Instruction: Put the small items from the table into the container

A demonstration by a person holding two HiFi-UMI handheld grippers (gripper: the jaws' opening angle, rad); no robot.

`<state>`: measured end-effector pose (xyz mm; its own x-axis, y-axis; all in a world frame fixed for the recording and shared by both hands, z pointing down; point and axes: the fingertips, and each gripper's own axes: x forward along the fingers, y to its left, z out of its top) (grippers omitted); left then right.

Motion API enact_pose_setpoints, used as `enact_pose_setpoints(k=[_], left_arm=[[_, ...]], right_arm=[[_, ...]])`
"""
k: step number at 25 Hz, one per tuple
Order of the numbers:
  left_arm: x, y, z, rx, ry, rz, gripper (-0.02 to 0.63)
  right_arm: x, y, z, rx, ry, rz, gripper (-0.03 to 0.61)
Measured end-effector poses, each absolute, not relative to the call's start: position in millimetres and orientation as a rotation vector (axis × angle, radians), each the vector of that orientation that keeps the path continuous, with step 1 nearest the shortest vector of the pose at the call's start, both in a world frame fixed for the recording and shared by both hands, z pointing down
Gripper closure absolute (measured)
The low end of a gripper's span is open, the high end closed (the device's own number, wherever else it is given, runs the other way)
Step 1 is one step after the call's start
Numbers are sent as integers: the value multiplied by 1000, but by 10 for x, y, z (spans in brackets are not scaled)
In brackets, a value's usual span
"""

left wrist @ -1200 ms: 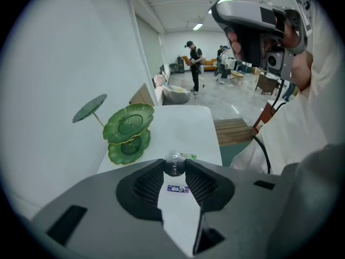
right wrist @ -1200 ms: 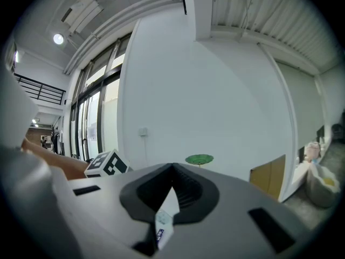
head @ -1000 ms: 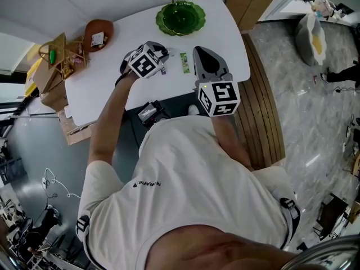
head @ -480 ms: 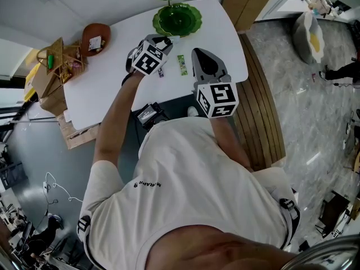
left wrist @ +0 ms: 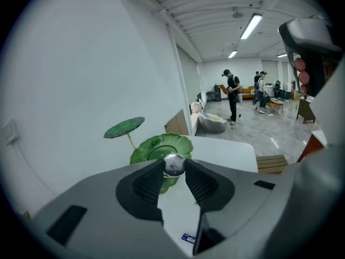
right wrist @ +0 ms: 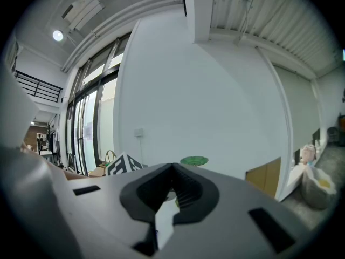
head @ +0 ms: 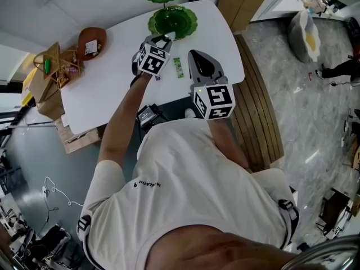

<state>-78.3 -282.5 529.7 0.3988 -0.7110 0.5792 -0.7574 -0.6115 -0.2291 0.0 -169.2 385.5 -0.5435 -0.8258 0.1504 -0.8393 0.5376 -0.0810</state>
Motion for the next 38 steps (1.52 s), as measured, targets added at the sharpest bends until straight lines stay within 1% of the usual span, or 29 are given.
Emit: enact_pose_setpoints(k=[7,18,20,22,27,30,34,38], left_arm=[[-781,-2964,5401,2512,-1417,949,483],[-784,-3071,5589,2468,-1428,998,483],[-763,-3071,5592,2490,-1421,1016,469],[-748,-3070,5589,2504,-1417,1015,422],[-719,-3007,5528,2522,-1426,1003,414],[-702,-2969,5412,2534,-1469,954,414],[-721,-2931,5181,2533,-1545,803,417],[-750,-2883,5026,2535,-1584,740,435]], right_arm=[[28,-1727,3866,1458,-2665,222,574],[52,-1793,3896,1454,-2658,233,574],[52,-1802,3902,1455,-2657,233,574],[60,-1810,3906,1459,-2655,228,574],[69,-1804,3898,1458,-2658,227,574],[70,-1797,3904,1457,-2660,229,574],[56,-1777,3893,1454,-2663,228,574],[34,-1750,3891,1444,-2668,229,574]])
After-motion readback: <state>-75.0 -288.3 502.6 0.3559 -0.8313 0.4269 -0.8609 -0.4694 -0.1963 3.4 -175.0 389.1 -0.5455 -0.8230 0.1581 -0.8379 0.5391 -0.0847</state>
